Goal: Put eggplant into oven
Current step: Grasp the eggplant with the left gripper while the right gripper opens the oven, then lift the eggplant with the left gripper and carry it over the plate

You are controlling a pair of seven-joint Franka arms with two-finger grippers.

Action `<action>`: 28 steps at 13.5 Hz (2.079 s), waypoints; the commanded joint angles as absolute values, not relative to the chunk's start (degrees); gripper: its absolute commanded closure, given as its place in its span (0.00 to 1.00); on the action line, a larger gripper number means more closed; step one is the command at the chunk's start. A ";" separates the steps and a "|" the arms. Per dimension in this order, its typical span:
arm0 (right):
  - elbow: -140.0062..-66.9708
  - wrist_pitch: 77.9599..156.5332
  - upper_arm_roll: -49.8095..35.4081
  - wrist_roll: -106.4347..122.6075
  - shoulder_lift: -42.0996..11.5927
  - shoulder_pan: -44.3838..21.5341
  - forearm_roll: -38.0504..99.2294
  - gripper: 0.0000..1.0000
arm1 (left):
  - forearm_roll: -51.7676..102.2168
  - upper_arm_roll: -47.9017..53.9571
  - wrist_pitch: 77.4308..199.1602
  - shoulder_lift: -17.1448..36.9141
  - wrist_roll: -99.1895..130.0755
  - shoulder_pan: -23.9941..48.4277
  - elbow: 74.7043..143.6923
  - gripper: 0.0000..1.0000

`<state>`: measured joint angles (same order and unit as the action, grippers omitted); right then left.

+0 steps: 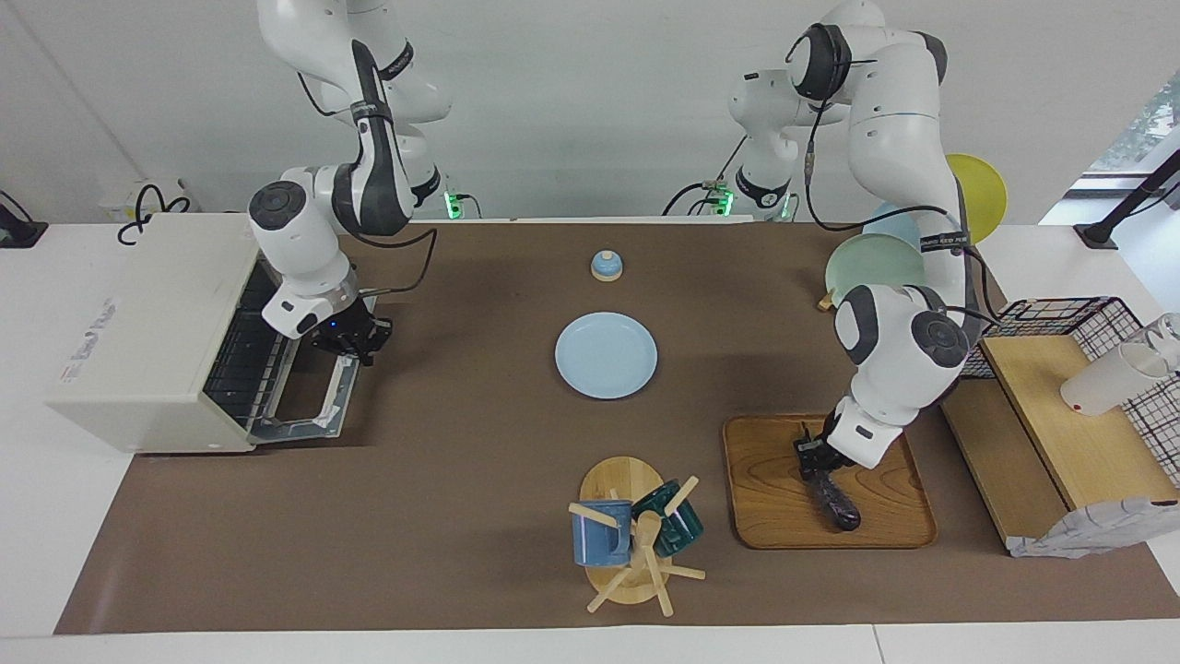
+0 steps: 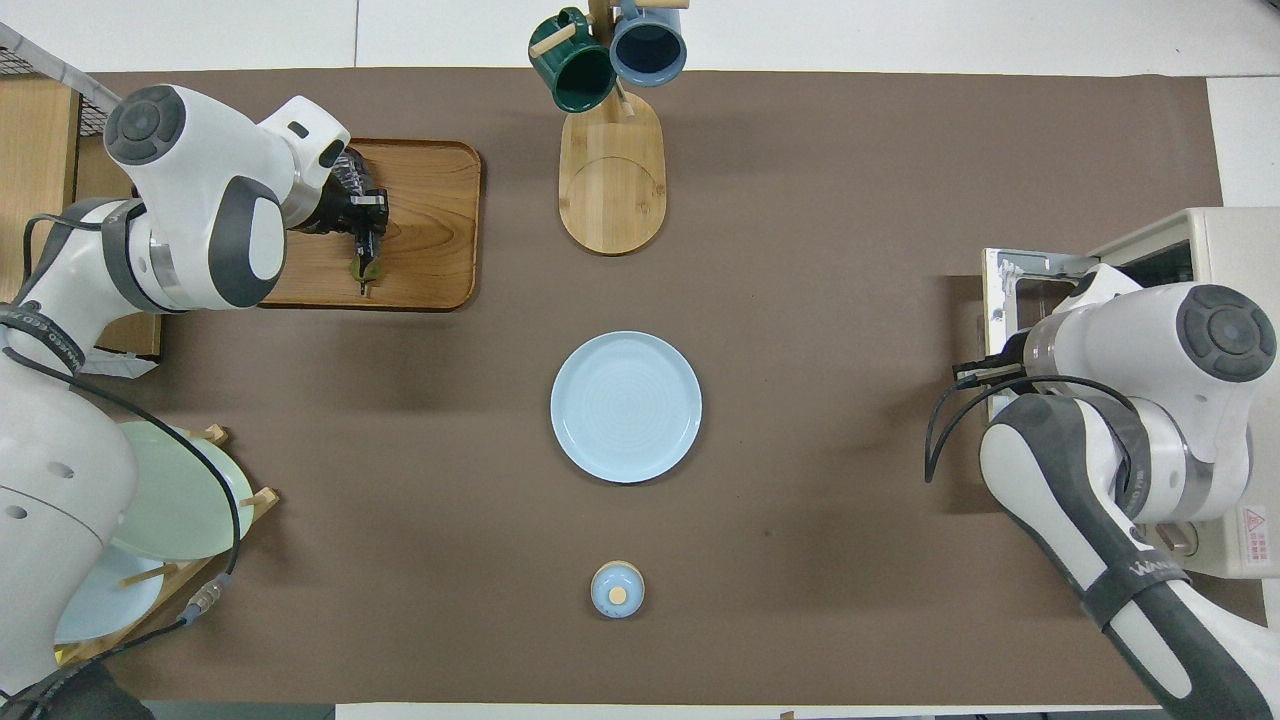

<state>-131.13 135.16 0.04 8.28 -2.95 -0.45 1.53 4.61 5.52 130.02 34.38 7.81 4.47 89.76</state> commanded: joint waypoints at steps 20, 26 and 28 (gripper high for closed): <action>-116.82 118.40 0.88 -1.21 -4.48 -9.40 4.48 1.00 | 7.47 5.19 135.60 14.04 42.88 37.69 113.82 1.00; -116.37 118.30 0.88 -14.76 -4.57 -13.36 4.39 0.95 | 7.03 5.01 137.55 17.14 41.15 38.85 113.91 0.65; -116.37 118.30 0.97 -15.46 -4.57 -14.32 4.39 0.91 | 7.03 4.83 133.97 15.65 38.42 37.63 113.56 0.00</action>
